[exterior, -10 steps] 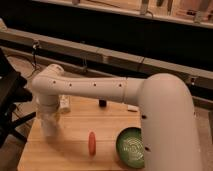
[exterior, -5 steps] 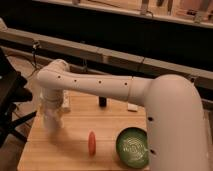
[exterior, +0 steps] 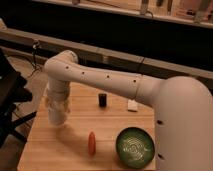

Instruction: Place the ceramic cup over the eraser

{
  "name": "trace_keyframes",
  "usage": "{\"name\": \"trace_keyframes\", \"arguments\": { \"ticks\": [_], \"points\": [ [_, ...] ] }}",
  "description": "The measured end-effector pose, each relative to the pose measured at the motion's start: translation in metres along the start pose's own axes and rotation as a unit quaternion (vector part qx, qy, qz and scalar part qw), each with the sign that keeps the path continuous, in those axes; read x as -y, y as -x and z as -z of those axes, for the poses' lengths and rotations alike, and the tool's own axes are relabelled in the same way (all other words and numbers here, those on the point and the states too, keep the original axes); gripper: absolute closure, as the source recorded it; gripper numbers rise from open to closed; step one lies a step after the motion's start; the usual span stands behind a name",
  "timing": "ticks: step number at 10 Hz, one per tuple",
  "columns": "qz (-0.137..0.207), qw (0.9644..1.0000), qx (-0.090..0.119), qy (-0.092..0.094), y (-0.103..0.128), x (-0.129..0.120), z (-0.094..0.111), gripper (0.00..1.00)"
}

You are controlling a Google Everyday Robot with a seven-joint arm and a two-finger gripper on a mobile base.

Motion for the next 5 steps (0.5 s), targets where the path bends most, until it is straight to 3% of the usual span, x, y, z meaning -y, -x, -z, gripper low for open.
{"name": "trace_keyframes", "arguments": {
  "ticks": [3, 5],
  "points": [
    [-0.006, 1.0, 0.0, -0.004, -0.003, -0.001, 0.011, 0.98],
    [-0.017, 0.9998, 0.004, -0.01, -0.018, -0.015, 0.03, 0.98]
  ]
}}
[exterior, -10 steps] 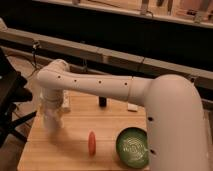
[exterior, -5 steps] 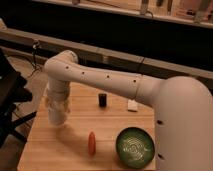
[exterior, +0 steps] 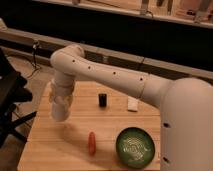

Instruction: Place the ceramic cup over the eraser

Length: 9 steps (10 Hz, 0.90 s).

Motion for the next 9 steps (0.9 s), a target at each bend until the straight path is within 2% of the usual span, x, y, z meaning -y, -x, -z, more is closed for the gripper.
{"name": "trace_keyframes", "arguments": {
  "ticks": [4, 9],
  "points": [
    [-0.015, 0.9998, 0.004, -0.011, -0.014, -0.009, 0.022, 0.98],
    [-0.031, 0.9991, 0.014, -0.027, -0.043, -0.025, 0.055, 0.98]
  ]
}}
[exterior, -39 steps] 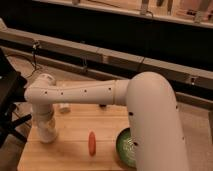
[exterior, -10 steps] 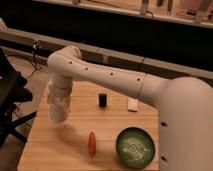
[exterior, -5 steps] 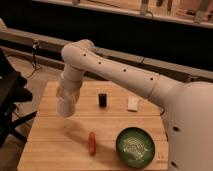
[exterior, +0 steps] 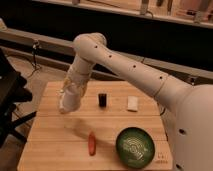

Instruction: Place the ceramic cup over the eraser

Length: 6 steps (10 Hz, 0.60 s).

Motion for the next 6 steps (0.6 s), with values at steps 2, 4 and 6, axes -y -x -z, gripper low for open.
{"name": "trace_keyframes", "arguments": {
  "ticks": [2, 4, 6],
  "points": [
    [-0.008, 0.9999, 0.001, -0.007, -0.009, -0.004, 0.009, 0.98],
    [-0.013, 0.9998, 0.002, -0.013, -0.022, -0.011, 0.02, 0.98],
    [-0.021, 0.9996, 0.002, -0.02, -0.03, -0.019, 0.027, 0.98]
  ]
}}
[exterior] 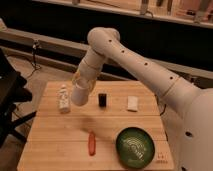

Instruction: Place the ceramic cup over the eraser

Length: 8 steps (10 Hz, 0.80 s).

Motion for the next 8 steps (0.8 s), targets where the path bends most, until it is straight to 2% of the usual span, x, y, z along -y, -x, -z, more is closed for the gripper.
{"name": "trace_keyframes", "arguments": {
  "ticks": [8],
  "points": [
    [-0.022, 0.9993, 0.004, -0.031, -0.027, -0.023, 0.025, 0.98]
  ]
}}
